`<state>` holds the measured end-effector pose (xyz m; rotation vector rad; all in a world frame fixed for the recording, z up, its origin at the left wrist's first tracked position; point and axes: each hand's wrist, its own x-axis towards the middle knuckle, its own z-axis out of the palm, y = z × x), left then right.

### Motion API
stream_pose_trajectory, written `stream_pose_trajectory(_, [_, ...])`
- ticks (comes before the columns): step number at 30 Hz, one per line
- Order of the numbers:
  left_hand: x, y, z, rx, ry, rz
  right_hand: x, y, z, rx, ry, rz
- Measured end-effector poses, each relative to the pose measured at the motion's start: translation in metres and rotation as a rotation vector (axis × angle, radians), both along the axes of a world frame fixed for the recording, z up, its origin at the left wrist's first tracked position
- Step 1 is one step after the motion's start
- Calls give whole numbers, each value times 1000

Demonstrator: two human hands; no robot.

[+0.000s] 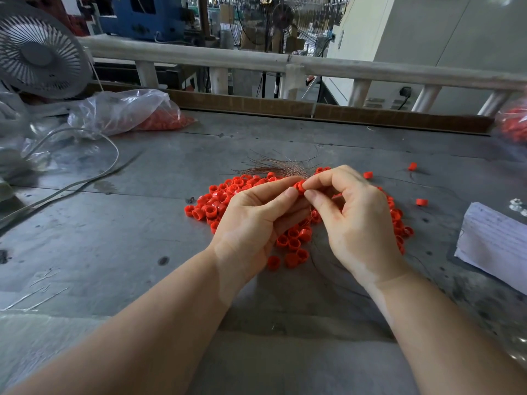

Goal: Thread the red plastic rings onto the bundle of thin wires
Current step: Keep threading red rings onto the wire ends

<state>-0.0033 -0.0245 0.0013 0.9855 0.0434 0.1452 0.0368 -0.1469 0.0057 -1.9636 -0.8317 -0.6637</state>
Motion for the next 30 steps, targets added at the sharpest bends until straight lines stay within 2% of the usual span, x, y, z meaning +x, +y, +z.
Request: stream_pose_trajectory(30, [1, 1, 0, -150, 6, -20, 0, 0, 4, 180, 326, 86])
